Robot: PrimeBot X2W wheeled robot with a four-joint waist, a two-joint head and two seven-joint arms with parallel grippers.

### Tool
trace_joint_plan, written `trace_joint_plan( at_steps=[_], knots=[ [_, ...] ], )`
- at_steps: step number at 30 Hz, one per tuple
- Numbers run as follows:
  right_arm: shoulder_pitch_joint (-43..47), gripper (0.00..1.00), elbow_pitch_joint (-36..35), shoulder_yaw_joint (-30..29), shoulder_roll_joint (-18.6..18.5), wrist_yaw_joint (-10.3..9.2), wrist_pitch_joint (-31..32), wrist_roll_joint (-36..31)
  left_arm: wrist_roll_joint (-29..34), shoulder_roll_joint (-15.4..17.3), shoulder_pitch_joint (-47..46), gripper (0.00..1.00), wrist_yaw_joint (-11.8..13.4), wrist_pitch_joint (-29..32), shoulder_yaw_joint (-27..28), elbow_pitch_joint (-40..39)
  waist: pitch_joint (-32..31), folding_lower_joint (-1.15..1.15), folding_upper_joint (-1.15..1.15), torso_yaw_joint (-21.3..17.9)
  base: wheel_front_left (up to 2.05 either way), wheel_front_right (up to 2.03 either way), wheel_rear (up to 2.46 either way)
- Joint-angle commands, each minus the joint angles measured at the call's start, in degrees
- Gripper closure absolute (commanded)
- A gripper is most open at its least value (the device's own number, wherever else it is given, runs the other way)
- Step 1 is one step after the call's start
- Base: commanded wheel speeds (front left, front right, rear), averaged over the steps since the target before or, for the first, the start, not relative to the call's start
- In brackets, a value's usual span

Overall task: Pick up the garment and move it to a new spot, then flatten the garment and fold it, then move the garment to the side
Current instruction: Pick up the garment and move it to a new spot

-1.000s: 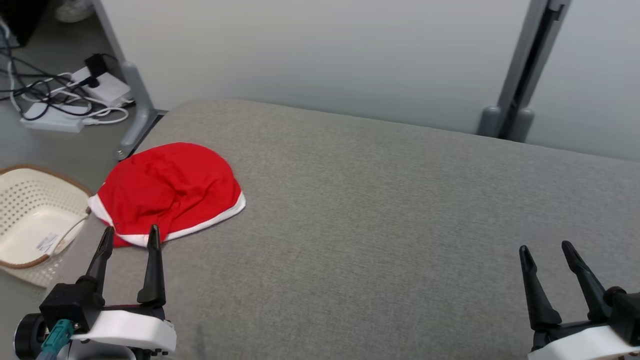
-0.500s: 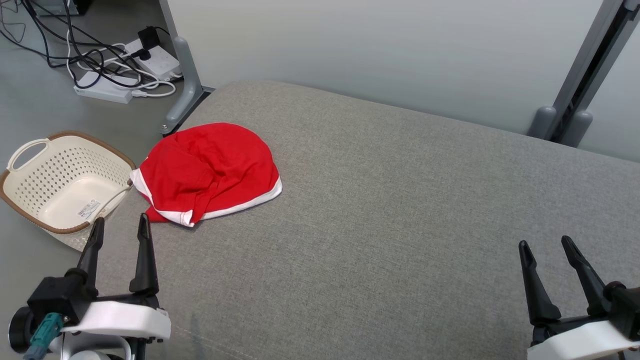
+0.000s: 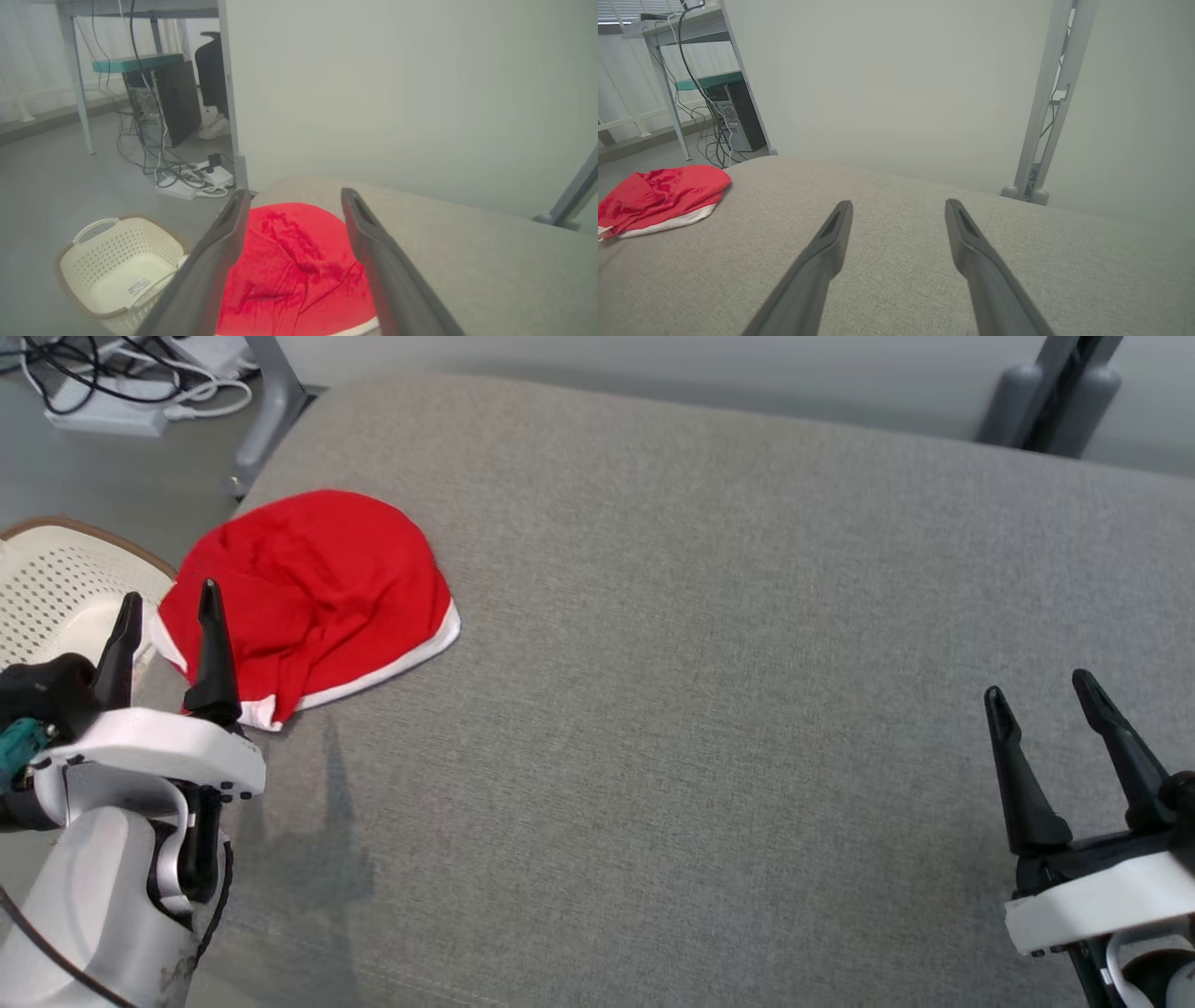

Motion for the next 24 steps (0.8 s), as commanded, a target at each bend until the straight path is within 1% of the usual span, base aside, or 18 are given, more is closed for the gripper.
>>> trace_joint_plan(
  at_steps=[1, 5, 6, 10, 14, 15, 16, 17, 21, 24],
  knots=[
    [-1.5, 0.00, -0.5, -0.1, -0.7, -0.02, 0.3, 0.1, -1.3, -0.5, -3.7, 0.00, -1.7, 0.8, -0.1, 6.8, 6.7, 0.00, 0.00, -3.7, 0.00, 0.00, 0.00],
    [-3.1, 0.00, -0.4, -0.3, -1.5, -0.02, 0.1, 0.5, -3.4, -1.5, -8.5, 0.00, -4.5, 1.8, 0.0, 19.8, 10.0, 0.00, 0.00, -5.2, 0.00, 0.00, 0.00],
    [-3.1, 0.00, -0.4, -0.3, -1.5, -0.02, 0.1, 0.5, -3.4, -1.5, -8.5, 0.00, -4.5, 1.8, 0.0, 19.8, 10.0, 0.00, 0.00, -5.2, 0.00, 0.00, 0.00],
    [-4.3, 0.00, -0.3, -0.4, -2.0, -0.02, -0.3, 0.7, -5.4, -2.3, -11.7, 0.00, -6.3, 2.9, 0.7, 31.1, 12.0, 0.00, 0.00, -5.9, 0.00, 0.00, 0.00],
    [-4.9, 0.00, 0.1, -0.5, -2.3, -0.02, -0.6, 0.9, -6.8, -2.7, -13.9, 0.00, -8.0, 2.7, 1.4, 38.9, 12.8, 0.00, 0.00, -5.9, 0.00, 0.00, 0.00],
    [-5.0, 0.00, 0.2, -0.6, -2.3, -0.02, -0.6, 0.9, -7.1, -2.9, -14.5, 0.50, -8.5, 2.2, 1.4, 40.2, 12.9, 0.00, 0.00, -5.8, 0.00, 0.00, 0.00],
    [-5.1, 0.00, 0.2, -0.7, -2.4, -0.02, -0.6, 0.9, -7.3, -3.0, -15.0, 0.92, -9.0, 1.8, 1.5, 41.3, 13.0, 0.00, 0.00, -5.7, 0.00, 0.00, 0.00],
    [-5.2, 0.00, 0.2, -0.8, -2.4, -0.02, -0.6, 0.9, -7.3, -2.9, -15.5, 1.00, -9.5, 1.2, 1.5, 42.3, 13.0, 0.00, 0.00, -5.6, 0.00, 0.00, 0.00],
    [-5.0, 0.00, 0.8, -1.1, -2.4, -0.02, -0.6, 0.9, -6.7, -2.2, -17.5, 1.00, -10.5, -1.8, 1.8, 44.0, 12.0, 0.00, 0.00, -5.0, 0.00, 0.00, 0.00],
    [-4.4, 0.00, 1.3, -1.5, -2.1, -0.02, -0.9, 1.0, -5.6, -0.9, -18.6, 1.00, -10.2, -3.2, 2.3, 42.5, 10.3, 0.00, 0.00, -4.8, 0.00, 0.00, 0.00]
  ],
)
